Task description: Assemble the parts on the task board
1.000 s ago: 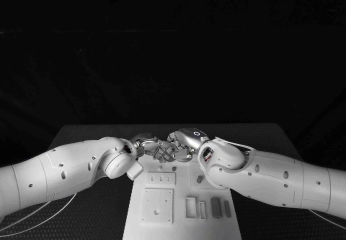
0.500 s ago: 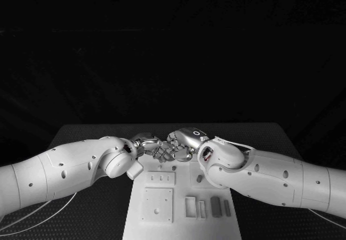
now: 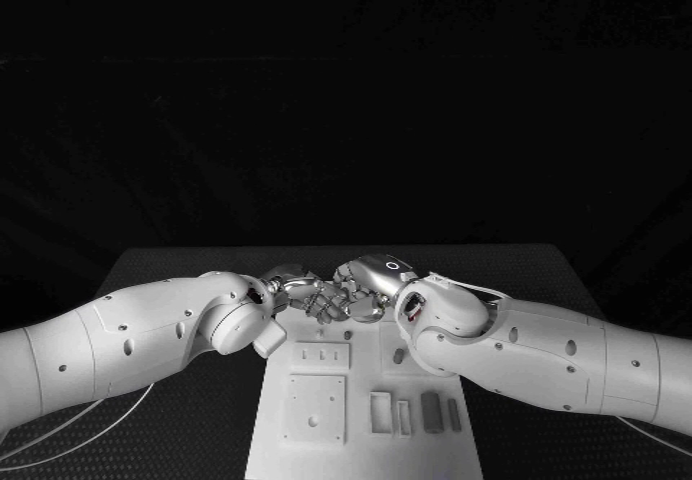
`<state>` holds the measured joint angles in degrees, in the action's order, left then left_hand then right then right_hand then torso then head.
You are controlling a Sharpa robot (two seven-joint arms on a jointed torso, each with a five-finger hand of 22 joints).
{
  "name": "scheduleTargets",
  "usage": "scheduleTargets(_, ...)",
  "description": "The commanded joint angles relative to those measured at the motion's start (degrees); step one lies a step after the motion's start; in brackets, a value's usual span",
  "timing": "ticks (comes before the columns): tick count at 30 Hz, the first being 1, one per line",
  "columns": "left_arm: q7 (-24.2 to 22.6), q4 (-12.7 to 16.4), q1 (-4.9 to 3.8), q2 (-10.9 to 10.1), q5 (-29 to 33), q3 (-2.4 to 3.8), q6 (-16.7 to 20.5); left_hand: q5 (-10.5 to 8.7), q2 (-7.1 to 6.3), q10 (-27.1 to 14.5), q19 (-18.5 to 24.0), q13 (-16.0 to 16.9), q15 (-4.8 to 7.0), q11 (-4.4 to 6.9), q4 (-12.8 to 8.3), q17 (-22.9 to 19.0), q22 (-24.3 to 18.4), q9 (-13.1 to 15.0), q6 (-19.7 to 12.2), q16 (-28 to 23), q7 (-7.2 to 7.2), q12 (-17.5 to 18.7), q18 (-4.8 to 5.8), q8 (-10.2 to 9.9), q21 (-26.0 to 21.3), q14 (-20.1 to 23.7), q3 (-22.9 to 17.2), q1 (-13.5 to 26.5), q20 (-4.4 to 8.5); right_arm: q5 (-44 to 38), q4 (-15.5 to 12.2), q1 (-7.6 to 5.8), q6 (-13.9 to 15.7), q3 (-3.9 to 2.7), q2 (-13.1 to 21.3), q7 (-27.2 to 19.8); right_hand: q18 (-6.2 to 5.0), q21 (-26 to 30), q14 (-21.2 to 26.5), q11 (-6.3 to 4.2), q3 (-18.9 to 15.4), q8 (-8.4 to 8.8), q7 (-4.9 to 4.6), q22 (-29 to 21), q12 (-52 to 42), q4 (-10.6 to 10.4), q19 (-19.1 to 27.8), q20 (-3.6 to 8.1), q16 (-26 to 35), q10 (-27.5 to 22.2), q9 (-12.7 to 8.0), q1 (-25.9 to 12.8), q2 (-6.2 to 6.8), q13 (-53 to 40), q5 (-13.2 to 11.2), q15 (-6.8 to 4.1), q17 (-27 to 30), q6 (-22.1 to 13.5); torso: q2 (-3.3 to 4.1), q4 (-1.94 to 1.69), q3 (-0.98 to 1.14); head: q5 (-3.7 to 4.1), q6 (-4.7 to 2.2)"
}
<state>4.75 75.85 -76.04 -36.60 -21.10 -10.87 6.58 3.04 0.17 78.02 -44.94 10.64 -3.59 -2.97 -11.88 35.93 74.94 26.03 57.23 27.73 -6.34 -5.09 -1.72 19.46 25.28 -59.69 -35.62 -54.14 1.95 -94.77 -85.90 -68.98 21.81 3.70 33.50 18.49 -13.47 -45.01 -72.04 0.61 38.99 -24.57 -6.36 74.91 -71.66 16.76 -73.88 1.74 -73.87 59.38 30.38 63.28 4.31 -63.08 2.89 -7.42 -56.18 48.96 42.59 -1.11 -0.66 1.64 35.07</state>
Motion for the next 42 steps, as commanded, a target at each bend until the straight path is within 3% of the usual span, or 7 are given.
scheduleTargets(1,-0.96,0.32,-0.17,0.30,0.53,0.18,-0.09,0.00,0.51,0.62,0.21,0.09,0.11,0.06,0.00,0.10,0.82,0.07,0.57,0.28,0.12,-0.20,-0.24,0.38,0.32,-0.26,-0.48,0.18,0.18,-0.47,-0.22,0.17,-1.74,0.17,-0.21,-0.42,-1.53,-0.19,0.07,-2.45,0.50,0.04,2.05,0.63,0.26,0.02,-0.13,0.15,0.23,-2.74,0.06,-0.06,0.60,0.05,-0.10,-0.39,0.09,11.52,-0.01,0.00,0.00,0.01,0.03)
scheduleTargets(6,-0.78,0.45,-0.17,0.11,0.53,0.18,0.19,0.38,0.81,0.88,0.28,0.19,0.15,0.19,-0.20,0.11,0.82,0.09,0.86,0.31,0.26,-0.26,-0.20,0.48,0.35,-0.28,-0.90,0.17,0.24,-0.47,0.28,0.17,-1.77,0.24,-0.13,-0.40,-1.53,-0.18,0.06,-2.45,0.57,0.04,2.05,0.63,0.26,0.02,-0.14,0.15,0.23,-2.72,0.06,-0.06,0.64,0.06,-0.10,-0.40,0.09,11.52,-0.02,0.00,0.01,0.07,0.06)
scheduleTargets(10,-0.48,0.57,-0.16,-0.12,0.52,0.18,0.19,5.98,1.15,1.41,0.30,0.51,0.23,0.40,-1.37,0.19,0.87,0.29,1.56,0.52,0.52,-0.26,0.01,0.75,0.61,-0.42,-1.90,0.99,0.35,-0.46,0.43,0.17,-1.72,0.25,0.18,-0.37,-1.53,-0.17,0.05,-2.46,0.63,0.05,2.05,0.63,0.27,0.01,-0.15,0.15,0.24,-2.72,0.06,-0.06,0.67,0.06,-0.09,-0.40,0.09,11.53,-0.01,0.00,0.01,0.07,0.19)
scheduleTargets(20,0.42,0.60,-0.14,-0.38,-0.97,0.18,0.18,10.46,1.66,3.19,-0.29,1.42,0.92,1.14,-2.16,0.80,0.96,1.10,2.97,1.86,1.15,-1.11,0.13,1.60,1.22,-1.69,-2.00,2.16,0.85,1.78,0.54,0.18,-0.61,0.27,0.70,-1.31,-1.53,-0.08,0.04,-2.40,1.16,0.14,1.98,0.59,0.40,-0.08,-0.16,0.10,0.32,-2.73,0.05,-0.13,1.09,0.13,-0.08,-0.35,0.12,11.54,-0.01,-0.03,0.00,0.02,0.21)
scheduleTargets(29,1.45,0.73,-0.14,-0.44,-2.25,0.18,0.11,12.96,1.93,4.26,-0.48,2.52,1.52,1.63,-3.23,1.26,0.93,2.13,3.87,3.10,1.61,-1.59,0.55,2.13,1.68,-2.48,-2.17,3.41,1.42,5.75,1.17,0.16,2.08,0.28,1.15,-2.83,-1.53,0.75,0.77,-0.16,5.02,5.04,-0.38,0.47,1.34,-5.63,0.12,-0.59,1.06,-4.70,-1.86,-4.07,11.40,0.35,0.02,1.64,0.23,5.02,0.00,0.05,0.04,-0.08,0.21)
scheduleTargets(34,1.95,0.33,-0.14,-0.45,-4.14,0.18,0.48,12.84,1.96,4.46,-0.40,2.75,1.64,1.71,-3.35,1.34,0.95,2.32,3.99,3.35,1.67,-1.66,0.68,2.17,1.77,-2.67,-2.21,3.61,1.52,8.97,2.45,0.16,5.05,0.28,3.17,-4.88,-1.48,2.68,4.05,2.31,-0.34,8.99,-3.09,0.44,1.93,-4.93,3.67,-0.84,2.36,-8.08,-3.78,-6.36,12.60,0.47,-0.05,4.05,0.15,-1.84,-0.01,-0.09,0.10,-0.08,0.30)
scheduleTargets(42,3.57,-0.31,-0.18,-0.87,-11.25,0.18,0.26,11.12,2.10,4.61,-0.60,3.32,1.85,1.77,-3.30,1.44,1.06,2.66,3.76,3.86,1.57,-1.63,0.84,1.88,2.31,-2.83,-2.37,3.94,1.89,15.77,8.11,-0.28,10.07,-0.09,6.89,-10.16,-1.44,6.16,8.29,3.41,-1.87,9.57,-4.07,-0.17,2.87,-5.59,8.33,-2.57,5.06,-11.85,-4.41,-6.07,12.55,1.88,1.11,5.21,1.42,-3.39,-0.06,0.15,0.21,-0.50,0.22)
